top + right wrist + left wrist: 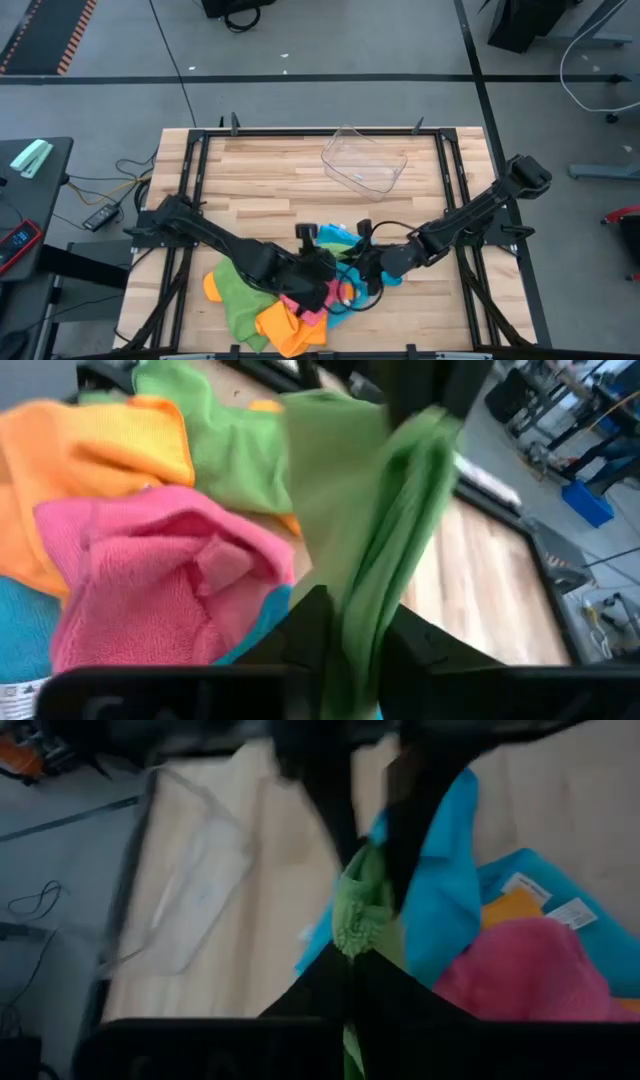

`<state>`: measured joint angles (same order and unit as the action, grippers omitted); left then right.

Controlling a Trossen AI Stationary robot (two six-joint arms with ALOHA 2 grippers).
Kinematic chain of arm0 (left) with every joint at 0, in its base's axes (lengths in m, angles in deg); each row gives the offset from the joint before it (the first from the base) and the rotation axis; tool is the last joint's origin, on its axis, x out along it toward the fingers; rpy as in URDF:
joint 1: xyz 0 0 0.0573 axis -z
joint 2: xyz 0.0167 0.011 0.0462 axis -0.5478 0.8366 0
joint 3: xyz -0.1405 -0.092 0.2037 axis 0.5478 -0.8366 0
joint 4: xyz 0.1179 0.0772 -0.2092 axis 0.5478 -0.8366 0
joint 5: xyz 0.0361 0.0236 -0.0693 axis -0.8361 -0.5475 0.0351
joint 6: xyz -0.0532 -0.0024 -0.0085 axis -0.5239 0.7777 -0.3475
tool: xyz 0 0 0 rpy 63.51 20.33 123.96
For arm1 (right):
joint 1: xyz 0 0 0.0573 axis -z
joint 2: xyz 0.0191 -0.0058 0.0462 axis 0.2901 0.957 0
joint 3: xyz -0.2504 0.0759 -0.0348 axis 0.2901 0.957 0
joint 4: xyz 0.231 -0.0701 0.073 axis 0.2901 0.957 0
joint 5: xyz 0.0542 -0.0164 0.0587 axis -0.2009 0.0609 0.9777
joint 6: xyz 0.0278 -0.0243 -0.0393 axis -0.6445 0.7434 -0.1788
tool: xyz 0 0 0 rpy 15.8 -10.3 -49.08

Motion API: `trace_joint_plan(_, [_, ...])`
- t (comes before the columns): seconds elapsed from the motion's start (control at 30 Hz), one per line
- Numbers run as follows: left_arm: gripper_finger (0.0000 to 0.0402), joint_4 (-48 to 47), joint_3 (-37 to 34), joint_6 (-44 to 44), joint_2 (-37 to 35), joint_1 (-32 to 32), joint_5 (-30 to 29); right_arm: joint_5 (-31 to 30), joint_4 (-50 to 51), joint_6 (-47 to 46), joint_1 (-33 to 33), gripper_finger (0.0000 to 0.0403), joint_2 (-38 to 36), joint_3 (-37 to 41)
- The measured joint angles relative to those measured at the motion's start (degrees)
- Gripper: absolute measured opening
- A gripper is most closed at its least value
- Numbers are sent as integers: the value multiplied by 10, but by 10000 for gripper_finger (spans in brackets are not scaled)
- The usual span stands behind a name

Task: Fold microfiber towels
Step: Fold the top green towel

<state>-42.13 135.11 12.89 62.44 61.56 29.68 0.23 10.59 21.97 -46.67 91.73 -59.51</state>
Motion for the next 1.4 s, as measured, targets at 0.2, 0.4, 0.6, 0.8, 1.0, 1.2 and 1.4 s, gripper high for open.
trace_joint_plan(0.2, [10,-45,0,-30,-52,-1,1,2,30,1,2,127,-71,0])
trace_joint_plan(0.4, [12,-47,1,-32,-69,1,40,39,53,-14,14,143,-75,0])
trace_joint_plan(0.6, [12,-65,1,-56,-76,-9,50,62,19,-13,20,137,-32,0])
trace_joint_plan(0.8, [19,-98,1,-79,-76,-21,52,64,0,-30,15,133,7,0])
trace_joint_plan(1.0, [9,-100,0,-78,-104,-30,74,64,23,-50,16,133,10,0])
trace_joint_plan(1.2, [25,-95,0,-92,-133,-64,183,65,41,-55,16,133,-27,0])
trace_joint_plan(1.4, [10,-58,0,-78,-150,-94,340,67,86,-88,16,134,-76,0])
